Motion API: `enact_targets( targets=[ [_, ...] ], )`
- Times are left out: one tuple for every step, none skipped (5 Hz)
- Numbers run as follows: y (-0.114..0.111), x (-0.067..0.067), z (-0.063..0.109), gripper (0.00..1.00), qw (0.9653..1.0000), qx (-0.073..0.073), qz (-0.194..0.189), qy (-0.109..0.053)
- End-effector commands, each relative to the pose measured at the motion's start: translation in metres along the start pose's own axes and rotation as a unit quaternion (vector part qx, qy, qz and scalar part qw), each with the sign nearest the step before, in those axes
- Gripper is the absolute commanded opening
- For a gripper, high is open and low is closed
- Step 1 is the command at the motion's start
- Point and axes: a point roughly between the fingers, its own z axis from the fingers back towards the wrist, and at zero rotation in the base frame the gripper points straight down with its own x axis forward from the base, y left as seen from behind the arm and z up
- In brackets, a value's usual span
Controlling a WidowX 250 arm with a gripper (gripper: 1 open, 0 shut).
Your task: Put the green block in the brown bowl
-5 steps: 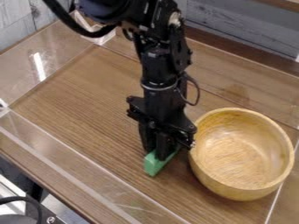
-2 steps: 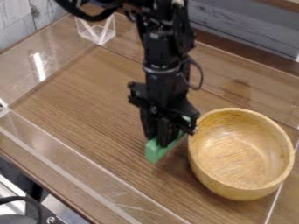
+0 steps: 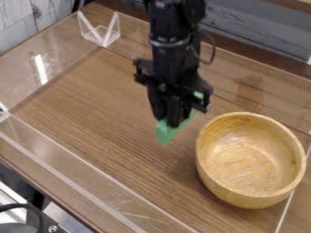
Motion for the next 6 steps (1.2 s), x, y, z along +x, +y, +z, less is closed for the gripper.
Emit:
enact_targets(
  targets=[
    [0.003,0.016,0.037,0.00,0.9984,0.008,0.007,-0.055],
    [0.008,0.029,0.057,0.00,0.9972,0.008,0.005,-0.074],
    [0.019,0.043,0.066,0.00,0.9958,0.012,0.014,-0.090],
    [0.027,0.048,0.066,0.00,0.9947,0.018,0.015,-0.100],
    [0.028,0.050,0.059,0.00,0.9938,0.019,0.008,-0.109],
    [0.029,0.049,0.051,0.00,0.9931,0.019,0.003,-0.116]
  ],
)
